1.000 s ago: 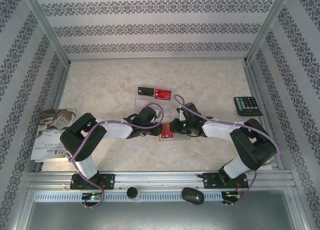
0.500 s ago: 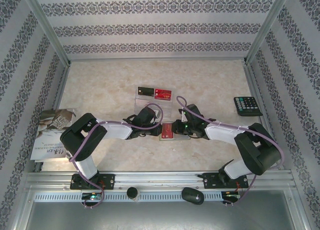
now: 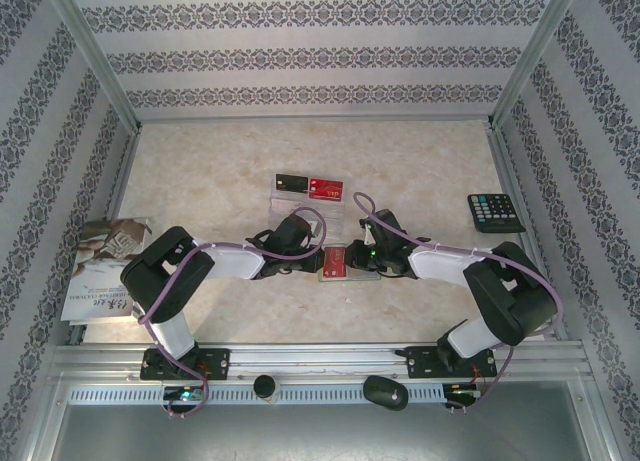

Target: Take the credit cards out of the card holder

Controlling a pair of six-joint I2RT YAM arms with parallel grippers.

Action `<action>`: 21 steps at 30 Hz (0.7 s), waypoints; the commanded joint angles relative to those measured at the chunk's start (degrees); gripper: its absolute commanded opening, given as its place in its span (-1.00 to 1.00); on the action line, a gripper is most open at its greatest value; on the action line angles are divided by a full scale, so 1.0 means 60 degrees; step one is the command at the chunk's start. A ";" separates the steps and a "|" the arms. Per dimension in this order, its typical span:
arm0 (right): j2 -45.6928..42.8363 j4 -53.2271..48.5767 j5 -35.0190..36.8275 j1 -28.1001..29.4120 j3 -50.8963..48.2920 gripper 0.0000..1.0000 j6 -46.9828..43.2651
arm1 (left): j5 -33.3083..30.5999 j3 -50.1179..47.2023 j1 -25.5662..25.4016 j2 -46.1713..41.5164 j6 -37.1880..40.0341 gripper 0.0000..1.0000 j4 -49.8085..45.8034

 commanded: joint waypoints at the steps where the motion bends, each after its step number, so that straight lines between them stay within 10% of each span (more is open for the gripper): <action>1: 0.0239 0.0188 0.0037 0.0032 0.0147 -0.67 0.0063 | 0.0370 -0.0196 -0.0052 0.0560 -0.0057 -0.80 -0.0510; 21: 0.0739 0.1411 -0.0908 0.0035 -0.0063 -0.62 0.0538 | 0.0502 0.0003 -0.0053 0.0773 0.0016 -0.80 -0.0551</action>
